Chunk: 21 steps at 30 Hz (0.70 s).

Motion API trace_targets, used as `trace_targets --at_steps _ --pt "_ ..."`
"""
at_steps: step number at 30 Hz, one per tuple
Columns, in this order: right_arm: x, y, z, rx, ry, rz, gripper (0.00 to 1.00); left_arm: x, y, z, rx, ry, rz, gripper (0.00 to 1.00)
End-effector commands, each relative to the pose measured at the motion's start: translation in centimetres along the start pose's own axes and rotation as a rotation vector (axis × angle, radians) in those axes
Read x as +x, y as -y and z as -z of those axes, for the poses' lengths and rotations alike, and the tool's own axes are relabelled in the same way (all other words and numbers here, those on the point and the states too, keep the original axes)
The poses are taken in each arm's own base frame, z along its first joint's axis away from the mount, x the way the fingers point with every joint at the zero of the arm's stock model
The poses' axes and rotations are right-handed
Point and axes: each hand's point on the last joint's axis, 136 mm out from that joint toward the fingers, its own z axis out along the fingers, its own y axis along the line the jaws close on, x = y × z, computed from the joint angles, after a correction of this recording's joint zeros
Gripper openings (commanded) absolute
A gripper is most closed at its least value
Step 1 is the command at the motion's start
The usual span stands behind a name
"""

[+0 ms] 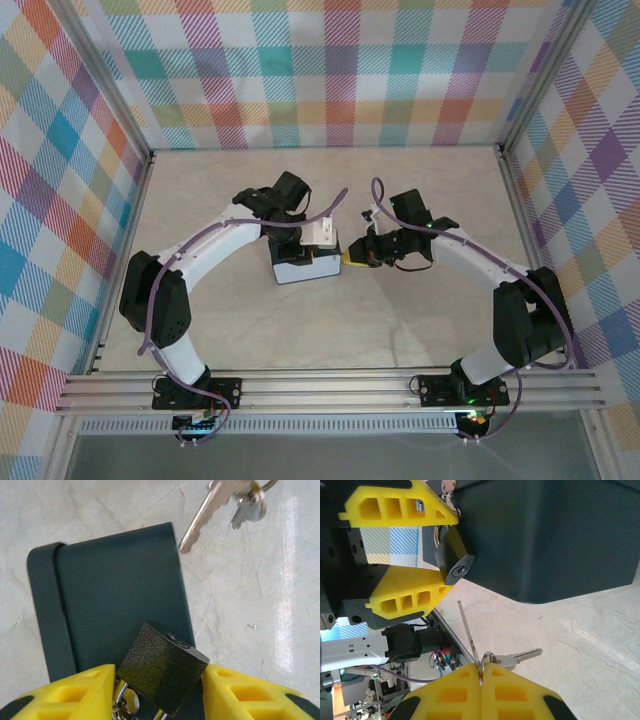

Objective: Unlock the padlock with the key

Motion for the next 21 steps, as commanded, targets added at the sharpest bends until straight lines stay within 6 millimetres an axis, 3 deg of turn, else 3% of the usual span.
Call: trace_targets --at_steps 1,6,21 --pt "0.7 -0.4 0.4 -0.03 -0.008 0.005 0.0 -0.7 1.1 -0.9 0.059 0.017 0.003 0.43" --pt "1.7 -0.7 0.2 -0.08 -0.031 -0.019 0.0 -1.0 1.4 -0.8 0.061 0.038 0.018 0.41" --pt "-0.3 -0.8 -1.1 -0.144 -0.019 -0.097 0.0 0.2 2.4 -1.8 0.062 0.035 0.094 0.37"
